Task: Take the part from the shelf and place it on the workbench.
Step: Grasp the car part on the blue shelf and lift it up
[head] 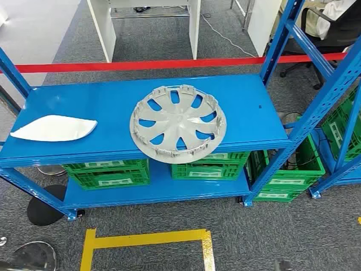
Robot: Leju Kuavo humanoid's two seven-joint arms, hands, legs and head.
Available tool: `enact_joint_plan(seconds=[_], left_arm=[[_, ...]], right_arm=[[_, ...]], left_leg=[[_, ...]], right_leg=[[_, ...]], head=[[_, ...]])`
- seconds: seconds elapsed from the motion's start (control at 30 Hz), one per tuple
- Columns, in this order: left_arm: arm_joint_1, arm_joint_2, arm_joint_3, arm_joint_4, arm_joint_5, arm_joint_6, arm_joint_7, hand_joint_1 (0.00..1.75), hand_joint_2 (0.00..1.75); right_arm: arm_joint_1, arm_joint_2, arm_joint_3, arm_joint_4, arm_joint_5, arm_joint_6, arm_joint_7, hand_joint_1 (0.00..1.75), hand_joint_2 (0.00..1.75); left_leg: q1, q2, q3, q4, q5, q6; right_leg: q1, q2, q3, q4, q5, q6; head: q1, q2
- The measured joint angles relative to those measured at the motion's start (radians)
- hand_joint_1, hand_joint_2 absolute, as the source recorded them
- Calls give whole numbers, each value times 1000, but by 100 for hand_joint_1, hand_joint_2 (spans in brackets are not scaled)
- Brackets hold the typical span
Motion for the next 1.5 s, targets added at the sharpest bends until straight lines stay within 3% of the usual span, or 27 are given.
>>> enact_joint_plan(seconds=[0.23, 0.37, 0.5, 0.63, 0.77, 0.87, 0.97, 1.1, 1.37, 1.5], left_arm=[[2, -8, 33, 6, -1, 36, -15, 0, 175], [2, -10, 40, 8, -25, 35, -28, 0, 175], [2, -12, 41, 9, -61, 36, -27, 0, 175], [1, -16, 39, 11, -100, 46, -7, 0, 175], [0, -18, 34, 13, -133, 48, 11, 0, 175], [0, -19, 33, 15, -145, 46, 13, 0, 175], [-1, -20, 30, 17, -154, 43, 13, 0, 175], [-10, -20, 10, 19, -191, 30, 19, 0, 175], [-33, -20, -34, 19, -250, 15, 50, 0, 175], [-48, -19, -57, 19, -276, 10, 69, 0, 175]], right_arm=[[-42, 34, -11, -121, -53, -43, -160, 0, 175], [13, 104, 69, -426, -156, -42, -171, 0, 175], [122, 141, 282, -836, -221, -169, -132, 0, 175], [215, 123, 527, -1172, -224, -327, -130, 0, 175], [259, 72, 766, -1397, -173, -456, -137, 0, 175], [272, 37, 896, -1496, -144, -493, -134, 0, 175], [280, 3, 988, -1557, -131, -470, -124, 0, 175], [246, -64, 1123, -1545, -62, -352, -46, 0, 175], [127, -138, 1301, -1312, 100, -245, 75, 0, 175], [48, -152, 1359, -1149, 188, -259, 105, 0, 175]], left_leg=[[0, 0, 2, 0, 0, 0], [0, 0, 2, 0, 0, 0], [0, 0, 2, 0, 0, 0], [0, 0, 1, 0, 0, 0], [0, 0, 2, 0, 0, 0], [0, 0, 2, 0, 0, 0], [0, 0, 1, 0, 0, 0], [0, 0, 0, 0, 0, 0], [0, -1, 1, 0, 1, 0], [0, -1, 1, 0, 2, 0]], right_leg=[[0, -1, 0, 0, 0, 0], [0, -1, 0, 0, 0, 0], [0, 0, -1, 1, 0, 0], [0, 1, -2, 1, 0, 0], [0, 0, -2, 1, 0, 0], [0, 0, -2, 1, 0, 0], [0, 0, -2, 1, 0, 0], [0, 1, -1, 1, 0, 0], [0, 0, -1, 1, 0, 0], [0, -1, -1, 1, 1, 0]], head=[[0, 0], [0, 0], [0, 0], [0, 0], [0, 0], [0, 0], [0, 0], [0, 0], [0, 0], [0, 0]])
